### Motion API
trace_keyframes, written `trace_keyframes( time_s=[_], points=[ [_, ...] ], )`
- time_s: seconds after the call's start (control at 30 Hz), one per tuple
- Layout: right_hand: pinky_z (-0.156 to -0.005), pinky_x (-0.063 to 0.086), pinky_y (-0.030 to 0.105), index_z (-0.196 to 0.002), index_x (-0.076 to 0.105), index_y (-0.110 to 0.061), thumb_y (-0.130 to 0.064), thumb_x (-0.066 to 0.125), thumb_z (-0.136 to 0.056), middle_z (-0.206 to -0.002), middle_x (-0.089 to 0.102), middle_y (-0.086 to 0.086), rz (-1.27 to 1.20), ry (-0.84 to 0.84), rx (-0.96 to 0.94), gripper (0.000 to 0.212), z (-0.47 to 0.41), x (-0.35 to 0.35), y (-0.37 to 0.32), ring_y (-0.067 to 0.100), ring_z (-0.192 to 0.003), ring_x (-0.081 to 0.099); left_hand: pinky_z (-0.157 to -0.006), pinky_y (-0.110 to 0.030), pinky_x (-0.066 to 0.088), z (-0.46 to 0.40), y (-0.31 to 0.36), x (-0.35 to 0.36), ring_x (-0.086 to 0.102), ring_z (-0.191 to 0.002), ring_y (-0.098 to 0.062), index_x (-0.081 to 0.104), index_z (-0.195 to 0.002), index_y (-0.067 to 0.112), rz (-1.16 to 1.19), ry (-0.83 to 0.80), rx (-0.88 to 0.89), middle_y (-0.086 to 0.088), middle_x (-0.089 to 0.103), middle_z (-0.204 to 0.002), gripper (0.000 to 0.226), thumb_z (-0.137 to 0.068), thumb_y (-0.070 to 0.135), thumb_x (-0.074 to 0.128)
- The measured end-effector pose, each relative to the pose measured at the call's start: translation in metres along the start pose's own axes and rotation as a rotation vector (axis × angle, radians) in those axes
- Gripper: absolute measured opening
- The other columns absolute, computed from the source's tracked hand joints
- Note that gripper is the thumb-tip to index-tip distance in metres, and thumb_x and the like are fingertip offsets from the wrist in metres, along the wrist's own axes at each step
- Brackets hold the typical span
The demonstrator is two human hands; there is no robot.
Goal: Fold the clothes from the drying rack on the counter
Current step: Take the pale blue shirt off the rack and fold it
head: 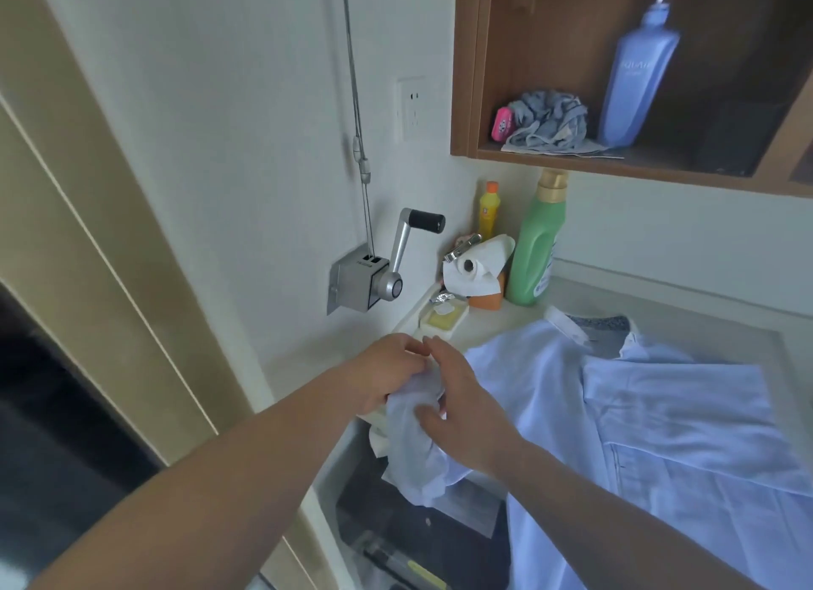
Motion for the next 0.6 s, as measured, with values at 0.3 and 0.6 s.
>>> trace_keyframes(
  time_s=[0.3, 0.6],
  points=[
    [-0.074, 0.049, 0.021, -0.134, 0.057, -0.026, -0.027, 0.07, -0.09, -0.103, 0.071, -0.005, 0.064, -0.315, 0.178, 0.046, -0.047, -0.013, 0.0, 0.014, -0.089, 0.067, -0.071, -0.039, 0.034, 0.003, -0.015, -0.009, 0.045, -0.079, -0.023, 0.066, -0.096, 0.013, -0.027, 0.001, -0.092, -0.007, 0.052, -0.085, 0.037, -0.07, 0.04, 0.067],
    [-0.077, 0.039, 0.025, -0.104, 0.068, -0.018, -0.018, 0.06, -0.098, -0.096, 0.067, -0.007, 0.096, -0.014, 0.142, 0.01, -0.072, -0.019, 0.012, 0.015, -0.093, 0.06, -0.066, -0.036, 0.04, 0.019, -0.047, -0.02, 0.055, -0.075, -0.026, 0.068, -0.103, 0.016, -0.248, -0.108, -0.104, -0.017, 0.069, -0.092, 0.058, -0.065, 0.059, 0.077]
  ],
)
Point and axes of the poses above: each hand's wrist, its own z-axis away from the middle knuckle, its own x-axis out of the palm, y = z × x, the point moved 6 cm from there along -z, towards the middle knuckle
